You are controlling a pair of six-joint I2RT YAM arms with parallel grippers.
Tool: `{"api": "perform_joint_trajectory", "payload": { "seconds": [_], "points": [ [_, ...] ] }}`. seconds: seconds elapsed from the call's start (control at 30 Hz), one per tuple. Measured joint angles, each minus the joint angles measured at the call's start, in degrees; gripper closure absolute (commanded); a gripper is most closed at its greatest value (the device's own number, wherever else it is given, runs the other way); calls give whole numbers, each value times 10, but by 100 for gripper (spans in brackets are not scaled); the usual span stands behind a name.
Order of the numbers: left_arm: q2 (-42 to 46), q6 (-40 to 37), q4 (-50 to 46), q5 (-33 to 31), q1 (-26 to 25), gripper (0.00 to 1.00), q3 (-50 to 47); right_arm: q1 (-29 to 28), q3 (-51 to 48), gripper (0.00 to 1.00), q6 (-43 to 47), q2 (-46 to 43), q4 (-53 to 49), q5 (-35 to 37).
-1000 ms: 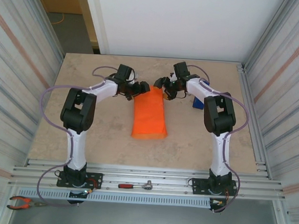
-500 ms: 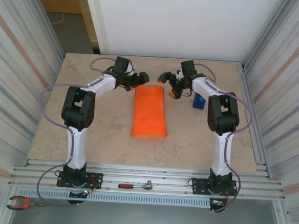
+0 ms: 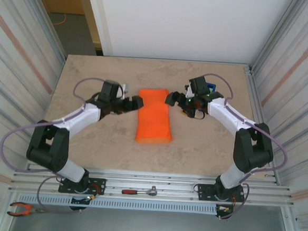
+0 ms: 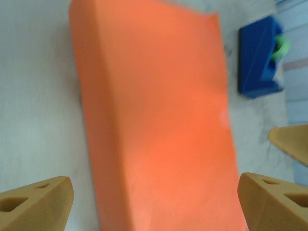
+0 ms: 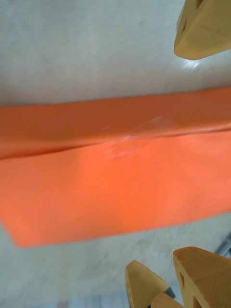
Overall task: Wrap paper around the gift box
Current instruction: Fold the third fold of the wrapping paper on the gift box.
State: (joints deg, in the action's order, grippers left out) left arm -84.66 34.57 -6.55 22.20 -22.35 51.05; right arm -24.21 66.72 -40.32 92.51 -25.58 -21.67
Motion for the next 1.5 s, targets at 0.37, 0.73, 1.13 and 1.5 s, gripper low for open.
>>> {"api": "perform_joint_trajectory", "payload": {
  "seconds": [0.37, 0.73, 1.13, 1.5],
  "points": [
    [63, 57, 15, -113, -139, 9, -115, -97, -152, 5, -49, -83, 16, 45],
    [65, 101, 145, -105, -155, 8, -167, -163, -128, 19, -86, -37, 52, 54],
    [195, 120, 140, -144, -149, 8, -212, -102, -172, 12, -89, -144, 35, 54],
    [132, 120, 111, -148, -167, 14, -207, -99, -171, 39, -86, -81, 72, 10]
  ]
}}
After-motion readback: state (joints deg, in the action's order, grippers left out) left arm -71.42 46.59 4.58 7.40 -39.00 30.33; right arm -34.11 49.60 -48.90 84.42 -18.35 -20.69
